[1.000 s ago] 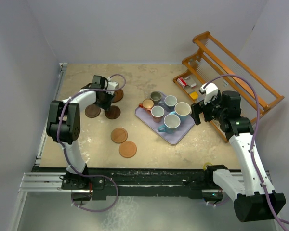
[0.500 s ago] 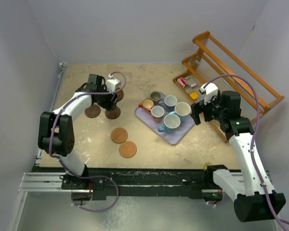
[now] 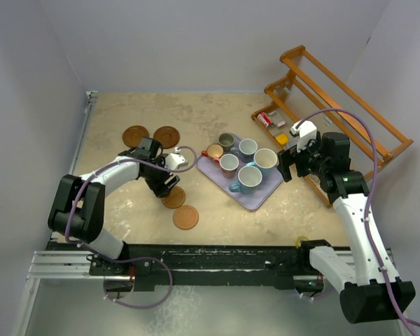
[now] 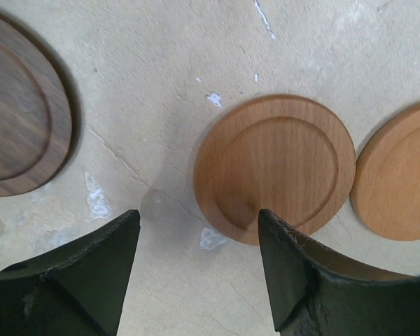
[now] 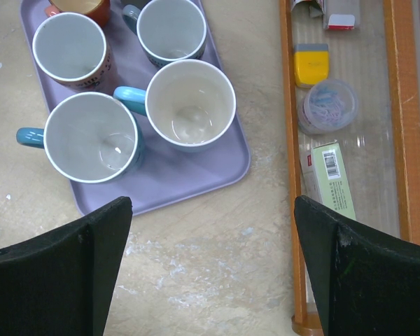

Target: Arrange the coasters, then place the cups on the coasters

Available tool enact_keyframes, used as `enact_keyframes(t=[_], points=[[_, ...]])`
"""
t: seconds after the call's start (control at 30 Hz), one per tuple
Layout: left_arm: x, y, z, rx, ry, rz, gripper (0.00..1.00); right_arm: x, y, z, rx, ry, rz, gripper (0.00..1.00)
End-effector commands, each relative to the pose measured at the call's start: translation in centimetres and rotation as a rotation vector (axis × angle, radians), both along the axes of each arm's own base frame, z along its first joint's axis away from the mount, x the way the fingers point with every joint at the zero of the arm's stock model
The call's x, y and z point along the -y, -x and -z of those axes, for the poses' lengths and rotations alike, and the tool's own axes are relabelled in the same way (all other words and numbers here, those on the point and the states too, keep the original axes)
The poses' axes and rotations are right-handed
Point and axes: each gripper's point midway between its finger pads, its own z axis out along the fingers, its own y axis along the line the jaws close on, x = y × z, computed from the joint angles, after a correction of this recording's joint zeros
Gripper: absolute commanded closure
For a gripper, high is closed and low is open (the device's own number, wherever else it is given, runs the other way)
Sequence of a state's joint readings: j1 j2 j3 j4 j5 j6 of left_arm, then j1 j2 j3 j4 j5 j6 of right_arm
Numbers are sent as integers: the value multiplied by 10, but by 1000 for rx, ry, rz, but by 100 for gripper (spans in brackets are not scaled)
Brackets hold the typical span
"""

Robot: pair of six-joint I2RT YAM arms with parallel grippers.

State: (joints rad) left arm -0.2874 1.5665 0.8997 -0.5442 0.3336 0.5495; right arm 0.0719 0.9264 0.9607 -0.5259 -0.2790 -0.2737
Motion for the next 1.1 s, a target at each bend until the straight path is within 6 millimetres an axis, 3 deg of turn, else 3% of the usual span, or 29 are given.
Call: enact_keyframes(t=[0.0,0.27,0.63,0.9,1.07], points=[[1,-5,-2,62,-30,64,34,0,0,-10,40,6,-11,0],[-7,-6,16,32,-101,55,42,-1,0,-10,41,5,-11,0],[-42,-5,29,19,-262,17,51,-2,1,-11,43,0,-18,0],[-84,-11,24,19,-303,-86,55,-3,1,-10,40,-1,-26,0],[-109,-5,21,21,-333,-125,57,-3,1,-8,32,-2,-28,0]])
